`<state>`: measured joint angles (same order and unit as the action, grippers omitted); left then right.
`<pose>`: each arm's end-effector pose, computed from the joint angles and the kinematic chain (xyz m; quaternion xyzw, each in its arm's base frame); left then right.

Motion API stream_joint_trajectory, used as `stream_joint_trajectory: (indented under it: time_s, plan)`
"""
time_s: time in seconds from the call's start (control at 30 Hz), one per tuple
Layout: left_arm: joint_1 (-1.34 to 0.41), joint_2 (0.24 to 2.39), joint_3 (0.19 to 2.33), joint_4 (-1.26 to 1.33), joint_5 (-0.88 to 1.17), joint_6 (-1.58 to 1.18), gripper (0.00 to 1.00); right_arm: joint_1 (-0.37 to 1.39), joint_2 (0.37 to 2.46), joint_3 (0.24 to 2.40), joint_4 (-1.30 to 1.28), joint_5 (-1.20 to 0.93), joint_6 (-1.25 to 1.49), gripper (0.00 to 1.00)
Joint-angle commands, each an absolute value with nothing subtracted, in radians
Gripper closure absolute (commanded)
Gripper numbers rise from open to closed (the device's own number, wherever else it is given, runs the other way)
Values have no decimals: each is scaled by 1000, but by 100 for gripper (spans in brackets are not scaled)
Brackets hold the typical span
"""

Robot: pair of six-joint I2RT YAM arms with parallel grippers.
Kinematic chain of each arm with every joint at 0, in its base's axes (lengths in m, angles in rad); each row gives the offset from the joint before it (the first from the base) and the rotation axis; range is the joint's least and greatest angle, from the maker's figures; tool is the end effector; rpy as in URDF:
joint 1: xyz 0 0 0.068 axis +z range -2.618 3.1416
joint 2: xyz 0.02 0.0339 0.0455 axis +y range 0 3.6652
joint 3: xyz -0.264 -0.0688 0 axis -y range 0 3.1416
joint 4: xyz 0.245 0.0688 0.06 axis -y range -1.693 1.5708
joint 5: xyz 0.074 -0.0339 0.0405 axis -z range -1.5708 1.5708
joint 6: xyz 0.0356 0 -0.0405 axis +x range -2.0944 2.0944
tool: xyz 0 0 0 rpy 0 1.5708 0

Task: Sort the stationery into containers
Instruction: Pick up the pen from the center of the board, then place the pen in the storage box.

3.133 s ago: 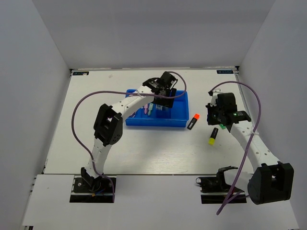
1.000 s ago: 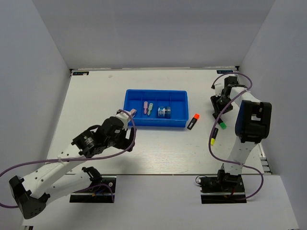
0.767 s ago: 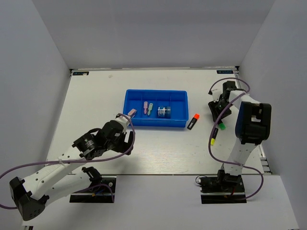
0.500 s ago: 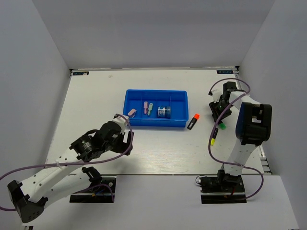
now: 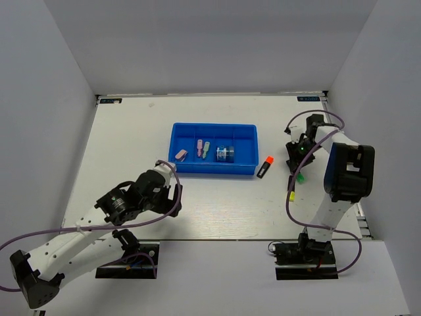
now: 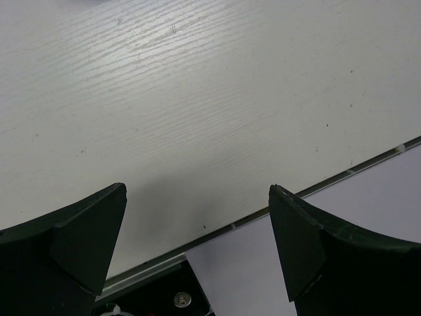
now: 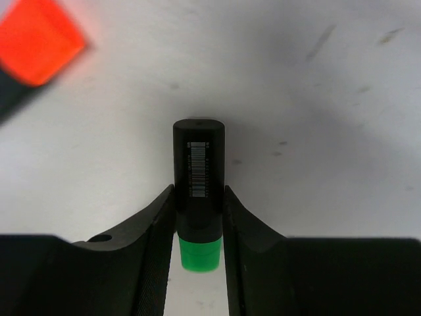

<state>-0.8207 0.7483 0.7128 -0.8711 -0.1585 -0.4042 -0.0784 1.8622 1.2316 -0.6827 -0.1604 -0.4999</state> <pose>0.1001 -0.0992 0.2584 0.1696 0.9274 -0.1256 0.3090 0.3562 -0.0223 0.1648 -0.2169 0.9645 0.0397 0.1453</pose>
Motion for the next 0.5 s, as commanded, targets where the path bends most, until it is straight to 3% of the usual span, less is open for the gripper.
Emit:
stream_joint_trajectory:
  time_s: [0.0,0.2,0.47]
  plan:
    - [-819,758,701,-842,-121,-419,1,-60,1769,1323,-833,-343,-448,100]
    - [-821,793,698,-815,-109,-433,1,43,1741,1525,-910,-592,-240,100]
    - [-819,825,698,-786,-84,-462,1,189,1888,1759,-841,-571,104,100]
